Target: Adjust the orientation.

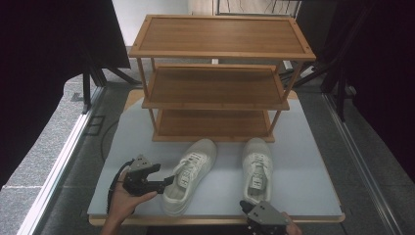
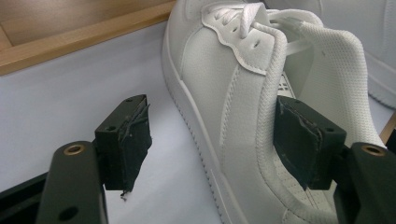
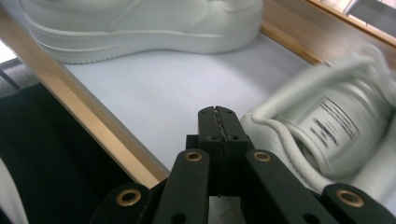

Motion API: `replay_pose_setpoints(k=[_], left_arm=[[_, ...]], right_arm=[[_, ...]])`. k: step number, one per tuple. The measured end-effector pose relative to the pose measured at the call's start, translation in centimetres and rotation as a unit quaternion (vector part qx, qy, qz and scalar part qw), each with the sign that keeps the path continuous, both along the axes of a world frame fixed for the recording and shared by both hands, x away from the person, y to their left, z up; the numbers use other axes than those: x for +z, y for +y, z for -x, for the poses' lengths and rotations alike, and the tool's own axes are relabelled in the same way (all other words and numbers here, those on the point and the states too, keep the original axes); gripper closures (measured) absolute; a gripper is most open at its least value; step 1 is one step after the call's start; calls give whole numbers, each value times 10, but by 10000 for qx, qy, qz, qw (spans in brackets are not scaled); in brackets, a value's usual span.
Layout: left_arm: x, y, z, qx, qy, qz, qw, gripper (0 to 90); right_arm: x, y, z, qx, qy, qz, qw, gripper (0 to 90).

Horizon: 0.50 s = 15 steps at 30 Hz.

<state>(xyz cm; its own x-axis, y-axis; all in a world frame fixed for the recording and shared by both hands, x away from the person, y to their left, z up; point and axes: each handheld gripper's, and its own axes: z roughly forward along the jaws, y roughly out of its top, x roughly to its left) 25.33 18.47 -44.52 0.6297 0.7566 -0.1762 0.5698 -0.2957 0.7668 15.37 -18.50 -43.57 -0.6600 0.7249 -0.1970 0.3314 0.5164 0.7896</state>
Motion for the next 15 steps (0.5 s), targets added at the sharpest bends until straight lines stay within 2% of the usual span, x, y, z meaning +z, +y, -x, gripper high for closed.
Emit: replay_pose_setpoints(k=[8,10,11,15], left_arm=[[0,1,0,-2,43,3,10000,290],[0,1,1,-5,45,-6,10000,289],[0,1,1,-7,46,-16,10000,289],[0,2,2,7,48,-24,10000,290]], right_arm=[[2,-49,4,-473,235,-315,9981,899],[3,-53,4,-534,249,-345,9977,900],[3,-63,3,-628,281,-409,9968,899],[3,-77,2,-735,380,-608,9947,899]])
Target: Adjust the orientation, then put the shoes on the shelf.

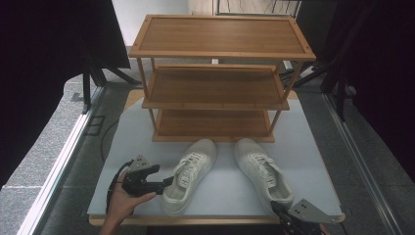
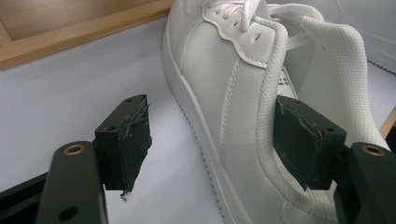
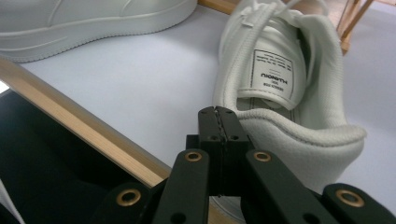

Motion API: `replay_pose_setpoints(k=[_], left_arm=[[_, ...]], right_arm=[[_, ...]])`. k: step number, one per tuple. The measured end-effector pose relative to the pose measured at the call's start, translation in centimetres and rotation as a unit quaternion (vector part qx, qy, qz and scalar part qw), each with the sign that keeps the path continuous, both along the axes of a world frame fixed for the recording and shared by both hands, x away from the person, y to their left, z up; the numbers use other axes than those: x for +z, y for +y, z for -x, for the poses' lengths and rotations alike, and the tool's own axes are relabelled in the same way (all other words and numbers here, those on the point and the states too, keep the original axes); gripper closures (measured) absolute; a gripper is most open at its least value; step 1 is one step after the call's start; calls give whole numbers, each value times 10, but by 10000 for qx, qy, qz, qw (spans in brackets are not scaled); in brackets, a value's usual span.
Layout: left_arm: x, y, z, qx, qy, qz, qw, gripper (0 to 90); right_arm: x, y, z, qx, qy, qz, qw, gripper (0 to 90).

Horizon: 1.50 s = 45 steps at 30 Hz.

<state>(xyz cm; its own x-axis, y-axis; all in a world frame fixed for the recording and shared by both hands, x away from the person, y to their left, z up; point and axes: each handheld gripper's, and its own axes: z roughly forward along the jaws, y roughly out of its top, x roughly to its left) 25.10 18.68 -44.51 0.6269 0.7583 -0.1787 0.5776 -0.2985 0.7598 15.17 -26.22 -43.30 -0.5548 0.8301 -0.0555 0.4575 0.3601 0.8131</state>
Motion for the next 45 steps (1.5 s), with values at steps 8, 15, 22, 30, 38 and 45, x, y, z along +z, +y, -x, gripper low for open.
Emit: replay_pose_setpoints(k=[8,15,22,30,38,45], left_arm=[[6,2,5,60,-61,-12,10000,303],[15,7,10,153,-136,154,9997,321],[15,0,15,288,-208,221,9991,328],[8,-18,18,392,-273,327,9983,331],[1,-27,17,415,-223,203,9987,342],[3,-28,16,416,-240,203,9986,364]], right_arm=[[16,0,-3,362,-354,-342,9981,844],[34,-17,-33,273,-776,-761,9937,685],[30,-32,-64,-33,-818,-868,9929,596],[14,-42,-76,-48,-613,-788,9950,543],[7,-47,-87,-4,-448,-894,9950,533],[9,-46,-93,15,-339,-771,9964,540]])
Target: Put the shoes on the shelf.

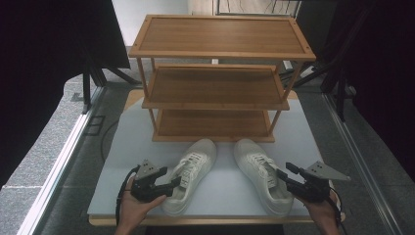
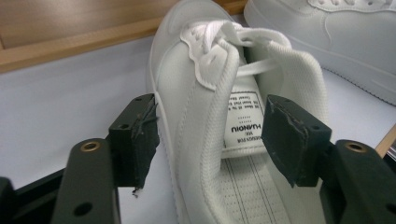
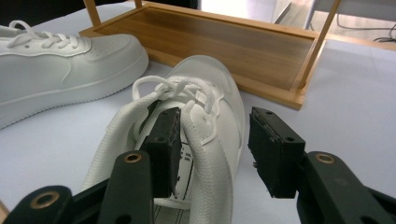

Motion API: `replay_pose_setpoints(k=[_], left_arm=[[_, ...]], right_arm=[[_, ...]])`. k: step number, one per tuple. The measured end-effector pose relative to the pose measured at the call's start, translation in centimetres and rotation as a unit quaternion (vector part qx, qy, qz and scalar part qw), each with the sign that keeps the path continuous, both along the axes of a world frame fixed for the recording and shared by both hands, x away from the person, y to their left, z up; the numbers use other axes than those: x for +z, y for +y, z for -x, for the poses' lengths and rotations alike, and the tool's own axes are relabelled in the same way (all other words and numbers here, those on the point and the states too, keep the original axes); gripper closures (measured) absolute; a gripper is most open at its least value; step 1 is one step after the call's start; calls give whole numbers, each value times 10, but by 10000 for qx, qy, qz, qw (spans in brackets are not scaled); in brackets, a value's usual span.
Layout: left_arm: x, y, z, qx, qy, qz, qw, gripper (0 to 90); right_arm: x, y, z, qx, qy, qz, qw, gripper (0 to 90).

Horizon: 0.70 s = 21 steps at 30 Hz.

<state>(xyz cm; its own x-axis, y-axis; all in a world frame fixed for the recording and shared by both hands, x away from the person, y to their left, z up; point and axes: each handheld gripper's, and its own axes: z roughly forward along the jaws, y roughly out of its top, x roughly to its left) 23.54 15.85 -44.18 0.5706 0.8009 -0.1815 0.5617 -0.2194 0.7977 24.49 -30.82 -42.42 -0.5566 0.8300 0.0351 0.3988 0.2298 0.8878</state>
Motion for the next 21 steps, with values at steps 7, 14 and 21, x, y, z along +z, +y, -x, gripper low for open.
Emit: replay_pose_setpoints(k=[7,14,21], left_arm=[[4,1,-6,-21,8,-3,10000,363],[14,-3,-12,-110,-35,-136,9998,377],[8,-10,-24,-93,134,-330,9993,426]], right_arm=[[-2,-1,-6,201,189,121,9995,545],[1,4,-20,465,348,324,9978,532],[4,15,-34,603,572,846,9929,521]])
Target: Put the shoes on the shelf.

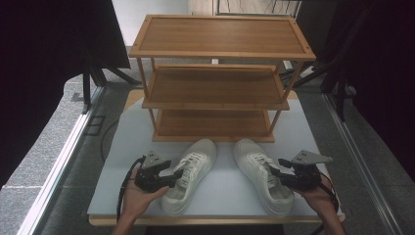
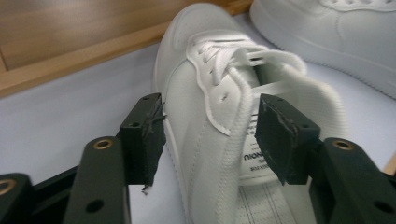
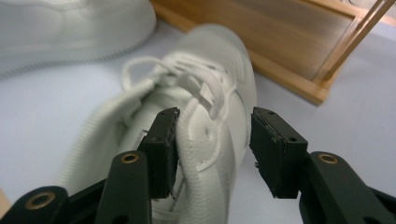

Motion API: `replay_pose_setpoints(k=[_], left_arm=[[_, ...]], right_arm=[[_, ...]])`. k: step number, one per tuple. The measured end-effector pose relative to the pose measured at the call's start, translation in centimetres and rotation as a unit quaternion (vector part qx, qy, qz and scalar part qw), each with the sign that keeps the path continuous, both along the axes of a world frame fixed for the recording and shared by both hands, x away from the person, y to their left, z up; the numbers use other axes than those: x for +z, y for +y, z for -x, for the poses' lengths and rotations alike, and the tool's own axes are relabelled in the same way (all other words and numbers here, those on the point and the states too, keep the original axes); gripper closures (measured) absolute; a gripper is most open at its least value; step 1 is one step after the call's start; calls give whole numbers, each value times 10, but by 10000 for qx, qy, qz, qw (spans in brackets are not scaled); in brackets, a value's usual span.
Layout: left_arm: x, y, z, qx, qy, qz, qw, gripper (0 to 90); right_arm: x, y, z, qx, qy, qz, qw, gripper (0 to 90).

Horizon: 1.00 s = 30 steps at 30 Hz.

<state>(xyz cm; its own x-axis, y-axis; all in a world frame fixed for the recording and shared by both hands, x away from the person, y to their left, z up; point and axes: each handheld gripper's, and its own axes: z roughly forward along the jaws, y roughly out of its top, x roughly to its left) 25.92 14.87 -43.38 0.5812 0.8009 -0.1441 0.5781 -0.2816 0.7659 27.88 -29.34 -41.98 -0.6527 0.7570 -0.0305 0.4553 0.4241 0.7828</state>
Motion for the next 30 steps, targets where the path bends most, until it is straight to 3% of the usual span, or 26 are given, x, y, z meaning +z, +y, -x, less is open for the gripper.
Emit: replay_pose_setpoints(k=[5,8,12,17,23,30], left_arm=[[-6,-7,-5,89,97,-201,9997,478],[-10,-12,-7,185,71,-398,9990,511],[-14,-14,-7,219,20,-363,9991,557],[-16,-15,-6,250,-37,-325,9992,619],[-20,-17,-5,330,-106,-259,9991,687],[-20,-20,-5,437,-154,-437,9980,775]], right_arm=[[-3,3,-2,-18,43,136,9999,515],[-14,7,-3,-155,146,291,9993,529],[-20,5,-4,-355,114,78,9993,554],[-22,9,-6,-584,157,127,9981,573],[-24,10,-9,-620,259,103,9977,625],[-26,10,-11,-662,285,74,9974,710]])
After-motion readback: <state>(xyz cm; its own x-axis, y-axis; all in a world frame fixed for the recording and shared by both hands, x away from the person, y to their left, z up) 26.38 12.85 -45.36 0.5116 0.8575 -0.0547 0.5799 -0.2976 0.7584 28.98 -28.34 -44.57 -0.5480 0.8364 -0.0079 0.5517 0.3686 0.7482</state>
